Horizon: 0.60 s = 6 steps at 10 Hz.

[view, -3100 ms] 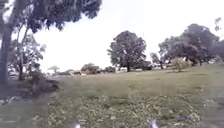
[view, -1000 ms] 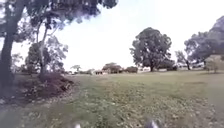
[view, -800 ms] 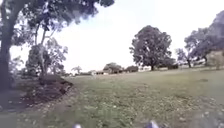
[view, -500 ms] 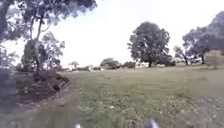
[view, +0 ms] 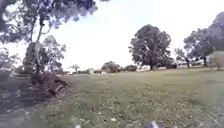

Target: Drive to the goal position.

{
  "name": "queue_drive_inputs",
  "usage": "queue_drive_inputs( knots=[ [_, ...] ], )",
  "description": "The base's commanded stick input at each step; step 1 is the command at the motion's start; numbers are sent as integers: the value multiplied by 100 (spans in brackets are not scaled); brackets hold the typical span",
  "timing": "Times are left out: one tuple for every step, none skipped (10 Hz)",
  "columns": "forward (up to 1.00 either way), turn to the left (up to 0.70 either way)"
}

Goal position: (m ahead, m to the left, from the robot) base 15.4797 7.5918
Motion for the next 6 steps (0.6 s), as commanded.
queue_drive_inputs(
  knots=[
    [70,0],
    [70,0],
    [70,0],
    [70,0],
    [70,0],
    [70,0]
  ],
)
